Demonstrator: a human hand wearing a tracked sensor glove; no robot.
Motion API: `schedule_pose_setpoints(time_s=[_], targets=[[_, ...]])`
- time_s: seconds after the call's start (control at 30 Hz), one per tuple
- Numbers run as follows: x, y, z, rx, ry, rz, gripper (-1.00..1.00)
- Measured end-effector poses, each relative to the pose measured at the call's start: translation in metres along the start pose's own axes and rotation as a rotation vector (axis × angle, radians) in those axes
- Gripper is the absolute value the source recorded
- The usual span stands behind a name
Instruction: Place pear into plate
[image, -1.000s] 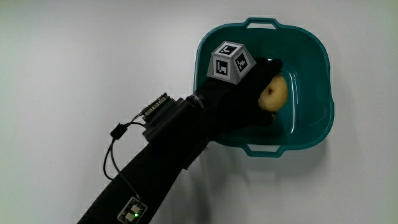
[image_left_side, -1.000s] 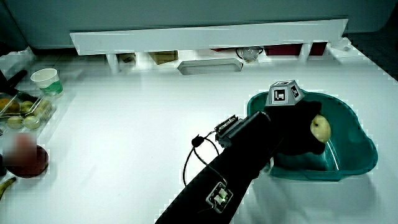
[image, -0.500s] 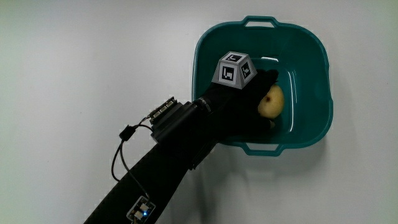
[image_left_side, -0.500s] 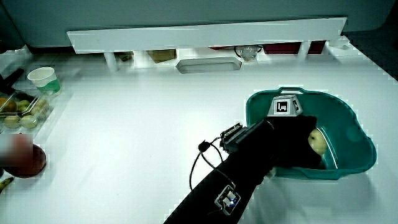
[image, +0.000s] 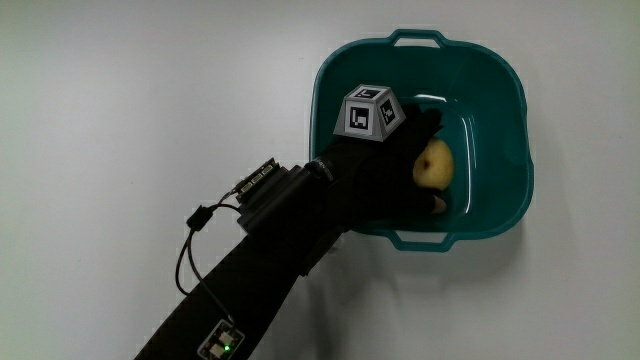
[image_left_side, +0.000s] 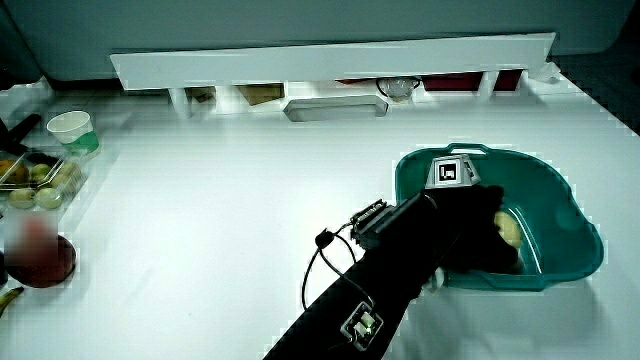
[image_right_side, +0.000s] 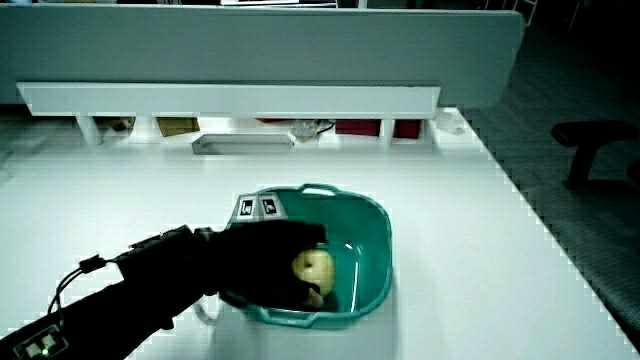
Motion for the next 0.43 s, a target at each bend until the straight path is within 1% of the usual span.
schedule_pose_setpoints(time_s=[0.03, 0.07, 0.1, 0.17, 0.23, 0.33, 0.37, 0.43], targets=[[0.001, -0.003, 0.002, -0.002, 0.005, -0.002, -0.26], [0.002, -0.005, 0.003, -0.008, -0.005, -0.003, -0.32], [0.002, -0.006, 0.004, -0.004, -0.001, -0.014, -0.37], [0.005, -0.013, 0.009, 0.009, 0.009, -0.026, -0.47], [0.008, -0.022, 0.013, 0.030, 0.020, -0.052, -0.58], [0.011, -0.037, 0.022, 0.072, 0.053, -0.103, -0.74], [0.012, -0.043, 0.026, 0.081, 0.069, -0.110, -0.79], [0.008, -0.048, 0.030, 0.088, 0.088, -0.131, -0.89]])
